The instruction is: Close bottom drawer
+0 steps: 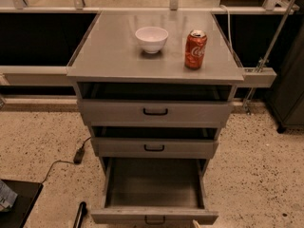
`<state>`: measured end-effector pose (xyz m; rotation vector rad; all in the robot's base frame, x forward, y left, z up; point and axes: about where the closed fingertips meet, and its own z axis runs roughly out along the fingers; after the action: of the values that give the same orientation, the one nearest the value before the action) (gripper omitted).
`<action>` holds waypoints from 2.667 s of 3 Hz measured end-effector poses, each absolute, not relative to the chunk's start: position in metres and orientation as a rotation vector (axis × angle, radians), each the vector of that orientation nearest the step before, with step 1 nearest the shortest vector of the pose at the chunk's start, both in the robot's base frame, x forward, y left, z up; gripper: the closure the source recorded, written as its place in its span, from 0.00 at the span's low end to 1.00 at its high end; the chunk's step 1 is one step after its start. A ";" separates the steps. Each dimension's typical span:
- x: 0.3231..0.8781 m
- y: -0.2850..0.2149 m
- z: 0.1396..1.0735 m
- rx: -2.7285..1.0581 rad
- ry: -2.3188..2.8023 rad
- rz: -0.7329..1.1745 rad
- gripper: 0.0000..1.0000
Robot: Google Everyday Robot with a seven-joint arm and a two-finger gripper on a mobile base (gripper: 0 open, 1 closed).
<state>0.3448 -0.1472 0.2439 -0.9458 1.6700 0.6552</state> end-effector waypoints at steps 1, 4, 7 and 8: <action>0.345 -0.143 0.234 -0.936 1.665 0.688 0.00; 0.408 -0.124 0.157 -0.861 1.758 0.725 0.00; 0.478 -0.175 0.158 -0.808 1.879 0.538 0.00; 0.502 -0.185 0.140 -0.791 1.928 0.578 0.00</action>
Offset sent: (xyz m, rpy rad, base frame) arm 0.0262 0.0332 -0.0943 0.0974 0.1239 0.0280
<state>0.5021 -0.1854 0.1397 -0.7906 1.9284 0.5784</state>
